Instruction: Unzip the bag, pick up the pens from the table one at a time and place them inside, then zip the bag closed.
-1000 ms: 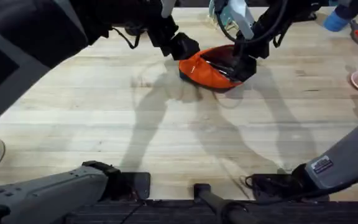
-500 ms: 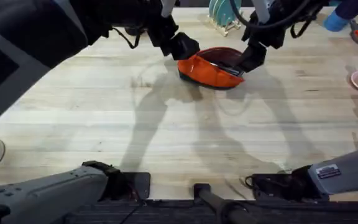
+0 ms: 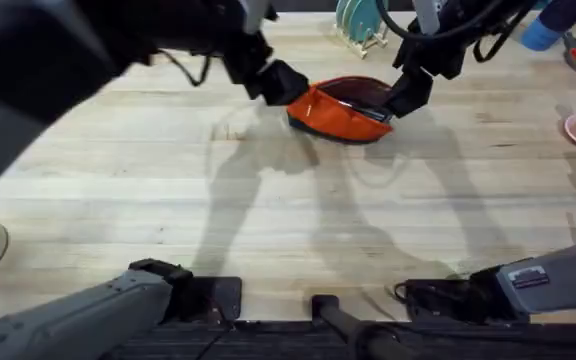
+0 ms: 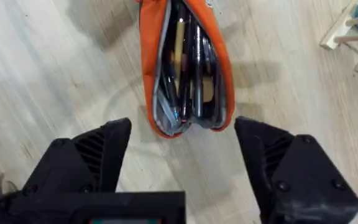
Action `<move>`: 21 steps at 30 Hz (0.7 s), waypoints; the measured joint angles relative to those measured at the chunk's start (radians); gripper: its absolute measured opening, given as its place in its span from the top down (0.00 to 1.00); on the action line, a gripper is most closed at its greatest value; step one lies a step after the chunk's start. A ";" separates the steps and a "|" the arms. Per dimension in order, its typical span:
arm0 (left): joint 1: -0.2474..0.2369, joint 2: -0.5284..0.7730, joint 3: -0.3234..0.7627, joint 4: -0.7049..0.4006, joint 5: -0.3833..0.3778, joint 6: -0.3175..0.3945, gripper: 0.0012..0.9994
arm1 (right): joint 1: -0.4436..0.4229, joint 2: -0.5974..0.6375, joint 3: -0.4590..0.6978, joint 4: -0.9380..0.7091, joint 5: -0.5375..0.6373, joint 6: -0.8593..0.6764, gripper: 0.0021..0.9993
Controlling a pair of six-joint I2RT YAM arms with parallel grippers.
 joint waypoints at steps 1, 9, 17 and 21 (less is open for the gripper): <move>0.014 -0.025 0.000 -0.016 0.001 0.001 0.01 | 0.000 0.000 0.000 0.000 0.000 0.002 0.00; 0.102 -0.143 0.002 -0.239 0.067 0.152 0.00 | 0.000 -0.039 0.000 0.016 0.000 0.069 0.00; 0.257 -0.142 0.002 -0.361 0.182 0.297 0.00 | 0.000 -0.127 0.000 0.027 0.000 0.138 0.00; 0.344 -0.142 0.002 -0.423 0.247 0.369 0.00 | 0.000 -0.171 0.000 0.034 0.000 0.208 0.00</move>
